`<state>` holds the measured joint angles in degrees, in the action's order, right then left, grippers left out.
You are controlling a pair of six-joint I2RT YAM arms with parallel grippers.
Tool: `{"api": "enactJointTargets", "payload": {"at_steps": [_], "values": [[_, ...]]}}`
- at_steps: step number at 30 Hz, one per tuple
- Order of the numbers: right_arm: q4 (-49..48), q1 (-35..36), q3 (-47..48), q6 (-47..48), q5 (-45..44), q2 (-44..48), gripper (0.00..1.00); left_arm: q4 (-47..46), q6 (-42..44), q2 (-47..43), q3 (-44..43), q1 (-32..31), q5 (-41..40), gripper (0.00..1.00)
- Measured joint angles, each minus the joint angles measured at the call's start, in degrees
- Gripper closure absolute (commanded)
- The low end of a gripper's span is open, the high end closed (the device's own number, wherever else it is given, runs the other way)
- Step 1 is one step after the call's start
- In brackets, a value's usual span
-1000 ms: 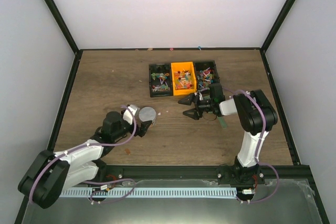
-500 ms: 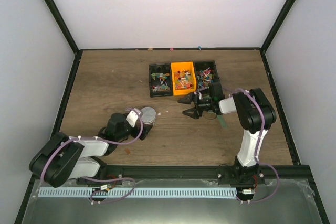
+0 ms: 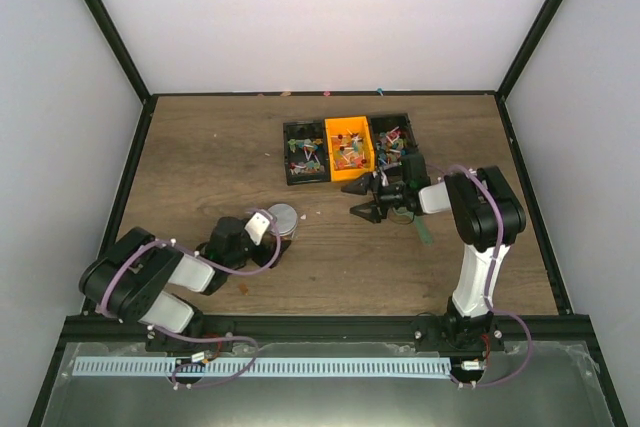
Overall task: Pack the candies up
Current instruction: Screw the bottle lid onto the packing bottle.
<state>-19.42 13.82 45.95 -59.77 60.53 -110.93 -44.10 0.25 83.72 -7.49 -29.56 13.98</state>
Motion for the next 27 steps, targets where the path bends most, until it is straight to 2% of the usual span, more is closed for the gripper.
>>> {"api": "enactJointTargets", "payload": {"at_steps": [14, 17, 19, 27], "values": [[1.57, -1.33, 1.66, 2.32, 0.7, -0.98, 0.15, -13.42, 2.29, 10.14, -0.07, 0.0, 1.79, 0.11], [1.84, -1.38, 1.68, 2.97, 0.81, -0.98, 0.15, -15.06, 3.02, 11.39, -0.11, 0.0, 2.19, 0.07], [2.01, -1.49, 1.68, 3.41, 0.94, -0.98, 0.15, -15.39, 3.61, 11.93, -0.63, 0.0, 2.47, 0.0], [2.47, -1.84, 1.68, 4.68, 1.27, -0.98, 0.15, -16.9, 6.47, 14.71, -3.34, 0.0, 4.24, 0.03]]}}
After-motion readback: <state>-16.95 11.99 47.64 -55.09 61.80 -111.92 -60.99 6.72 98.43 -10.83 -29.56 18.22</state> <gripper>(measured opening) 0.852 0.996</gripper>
